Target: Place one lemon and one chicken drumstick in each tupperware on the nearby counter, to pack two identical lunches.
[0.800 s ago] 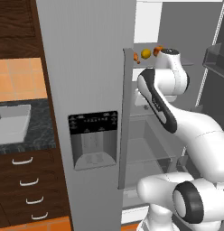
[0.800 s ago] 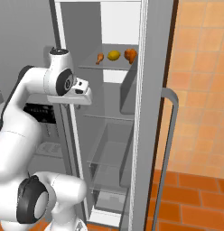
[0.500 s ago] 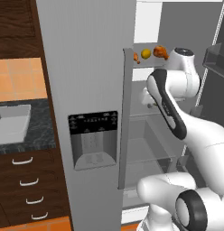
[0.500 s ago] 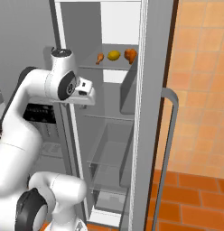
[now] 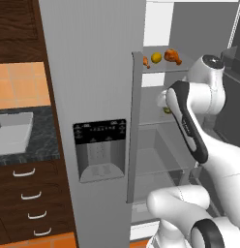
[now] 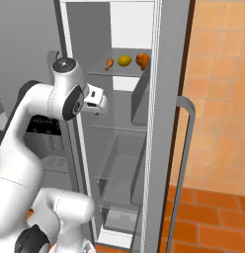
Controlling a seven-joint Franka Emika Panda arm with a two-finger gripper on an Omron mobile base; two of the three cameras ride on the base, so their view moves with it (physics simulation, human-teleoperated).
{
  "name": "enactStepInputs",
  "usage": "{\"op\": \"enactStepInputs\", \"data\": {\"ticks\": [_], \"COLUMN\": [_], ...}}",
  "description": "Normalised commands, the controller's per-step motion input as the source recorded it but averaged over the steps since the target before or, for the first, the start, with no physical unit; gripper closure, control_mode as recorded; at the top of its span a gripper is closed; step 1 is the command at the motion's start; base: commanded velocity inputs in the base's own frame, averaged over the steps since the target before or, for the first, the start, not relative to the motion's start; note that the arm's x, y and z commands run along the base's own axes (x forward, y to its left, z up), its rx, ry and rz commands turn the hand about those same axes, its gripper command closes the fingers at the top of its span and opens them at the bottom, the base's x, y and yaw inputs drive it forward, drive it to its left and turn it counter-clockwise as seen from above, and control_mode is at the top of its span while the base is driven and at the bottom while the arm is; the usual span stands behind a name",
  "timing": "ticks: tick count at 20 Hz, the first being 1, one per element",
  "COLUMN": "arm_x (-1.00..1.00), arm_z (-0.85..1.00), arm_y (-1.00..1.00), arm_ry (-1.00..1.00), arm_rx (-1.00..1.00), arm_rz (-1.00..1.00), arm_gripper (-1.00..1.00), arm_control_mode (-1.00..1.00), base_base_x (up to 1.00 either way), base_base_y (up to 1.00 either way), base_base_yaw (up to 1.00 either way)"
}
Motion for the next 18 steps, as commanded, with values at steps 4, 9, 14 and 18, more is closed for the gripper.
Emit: {"op": "enactStepInputs", "data": {"ticks": [4, 9, 14, 18], "arm_x": [0.01, 0.34, 0.66, 0.78], "arm_z": [-0.35, -0.99, -0.60, -0.24], "arm_y": [-0.61, -0.22, -0.27, -0.38], "arm_ry": [0.00, -0.03, -0.06, 0.00], "arm_rx": [-0.06, -0.13, -0.02, 0.00], "arm_rz": [0.00, 0.00, -0.04, -0.06], "arm_gripper": [-1.00, -1.00, -1.00, -1.00], "arm_control_mode": [-1.00, -1.00, -1.00, -1.00], "base_base_x": [0.00, 0.00, 0.00, 0.00], "base_base_y": [0.00, 0.00, 0.00, 0.00], "base_base_yaw": [0.00, 0.00, 0.00, 0.00]}}
